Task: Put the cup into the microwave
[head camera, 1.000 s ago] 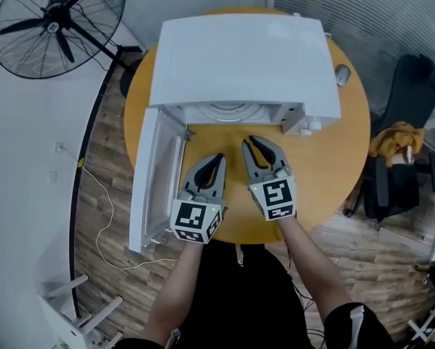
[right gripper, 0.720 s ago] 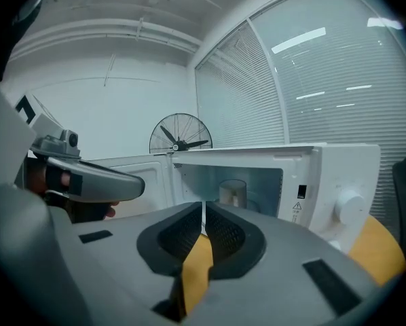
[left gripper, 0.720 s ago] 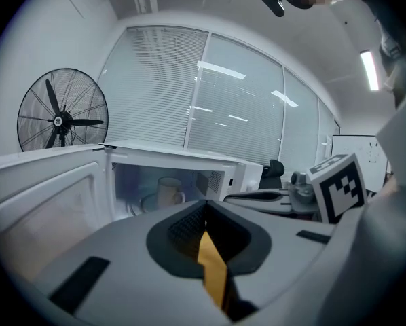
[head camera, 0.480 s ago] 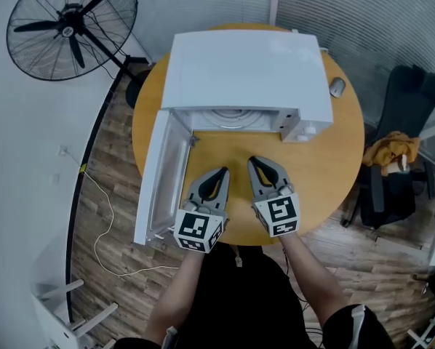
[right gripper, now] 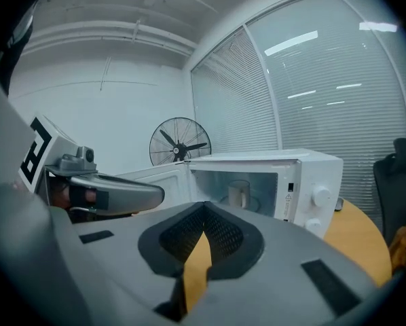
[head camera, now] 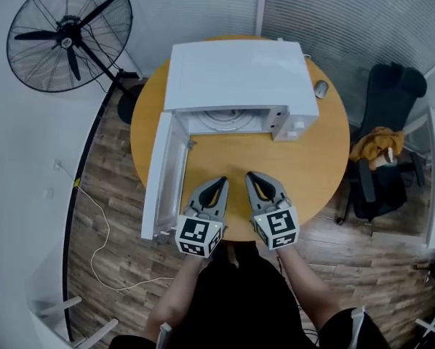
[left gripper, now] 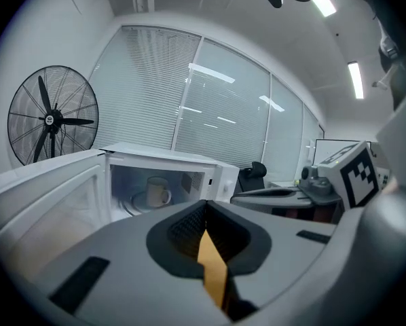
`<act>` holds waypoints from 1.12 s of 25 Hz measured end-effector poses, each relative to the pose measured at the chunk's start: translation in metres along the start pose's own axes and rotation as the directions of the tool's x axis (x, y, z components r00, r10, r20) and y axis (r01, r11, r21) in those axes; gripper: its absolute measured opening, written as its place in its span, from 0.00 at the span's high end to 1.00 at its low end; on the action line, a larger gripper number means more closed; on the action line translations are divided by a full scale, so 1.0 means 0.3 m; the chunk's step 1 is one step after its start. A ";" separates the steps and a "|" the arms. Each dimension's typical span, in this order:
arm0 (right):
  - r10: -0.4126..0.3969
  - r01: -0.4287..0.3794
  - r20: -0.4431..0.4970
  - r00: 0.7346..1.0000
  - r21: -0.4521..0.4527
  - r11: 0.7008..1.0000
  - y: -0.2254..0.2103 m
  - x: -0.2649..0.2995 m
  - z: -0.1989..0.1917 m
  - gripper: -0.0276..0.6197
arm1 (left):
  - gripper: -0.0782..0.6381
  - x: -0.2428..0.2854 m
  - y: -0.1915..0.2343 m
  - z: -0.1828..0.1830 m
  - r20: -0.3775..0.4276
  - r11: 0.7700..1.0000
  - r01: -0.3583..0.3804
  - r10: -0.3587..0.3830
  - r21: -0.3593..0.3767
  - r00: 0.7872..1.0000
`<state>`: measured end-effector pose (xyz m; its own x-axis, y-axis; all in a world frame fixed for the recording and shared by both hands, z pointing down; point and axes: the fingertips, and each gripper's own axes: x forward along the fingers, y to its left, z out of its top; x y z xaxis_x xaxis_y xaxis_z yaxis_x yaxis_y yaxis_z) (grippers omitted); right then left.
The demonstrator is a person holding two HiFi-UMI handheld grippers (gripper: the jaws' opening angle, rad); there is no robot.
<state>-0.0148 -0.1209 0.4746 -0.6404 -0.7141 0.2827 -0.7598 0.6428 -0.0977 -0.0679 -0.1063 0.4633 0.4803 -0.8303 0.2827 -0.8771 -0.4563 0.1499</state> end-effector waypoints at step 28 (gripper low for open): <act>-0.141 0.143 0.089 0.986 -0.014 0.990 0.365 -0.460 0.104 0.94 | 0.90 -0.460 -0.195 0.067 0.086 0.983 0.181 -0.181 0.009 0.980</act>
<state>-0.0132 0.0394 0.3952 -0.5345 -0.8193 0.2074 -0.8417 0.5382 -0.0430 -0.0827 0.0286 0.3965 0.6299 -0.7582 0.1681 -0.7754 -0.6021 0.1903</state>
